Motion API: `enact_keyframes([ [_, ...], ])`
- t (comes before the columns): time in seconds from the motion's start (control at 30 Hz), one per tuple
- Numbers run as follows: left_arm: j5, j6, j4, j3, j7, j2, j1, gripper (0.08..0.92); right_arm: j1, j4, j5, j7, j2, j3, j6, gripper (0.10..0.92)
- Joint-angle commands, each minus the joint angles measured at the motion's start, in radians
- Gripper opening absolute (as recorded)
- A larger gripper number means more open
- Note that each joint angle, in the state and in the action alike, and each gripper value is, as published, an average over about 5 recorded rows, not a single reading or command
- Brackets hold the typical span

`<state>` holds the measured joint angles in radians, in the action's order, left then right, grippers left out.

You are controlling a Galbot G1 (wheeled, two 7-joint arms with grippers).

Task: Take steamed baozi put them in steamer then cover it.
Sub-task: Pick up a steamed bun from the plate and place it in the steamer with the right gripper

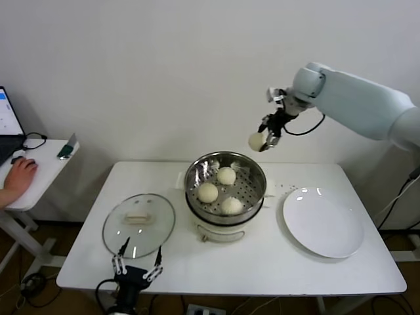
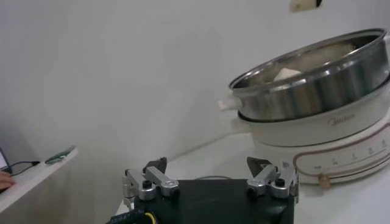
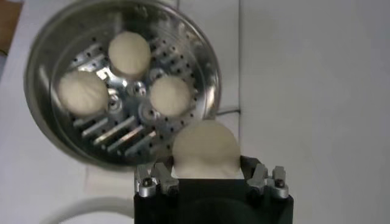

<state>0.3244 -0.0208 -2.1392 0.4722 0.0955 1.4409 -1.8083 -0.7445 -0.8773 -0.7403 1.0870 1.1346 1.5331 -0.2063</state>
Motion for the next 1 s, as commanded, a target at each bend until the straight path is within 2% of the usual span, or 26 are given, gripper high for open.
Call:
enact_keyframes([
  [0.03, -0.034, -0.002, -0.015, 0.003, -0.004, -0.007, -0.009, 0.823, -0.037, -0.109, -0.183, -0.045, 0.089, 0.225, -0.056, 0.712],
  [1.0, -0.052, 0.010, -0.001, 0.017, -0.008, -0.020, -0.010, 0.823, 0.114, -0.028, -0.071, -0.069, 0.132, 0.230, -0.058, 0.721],
])
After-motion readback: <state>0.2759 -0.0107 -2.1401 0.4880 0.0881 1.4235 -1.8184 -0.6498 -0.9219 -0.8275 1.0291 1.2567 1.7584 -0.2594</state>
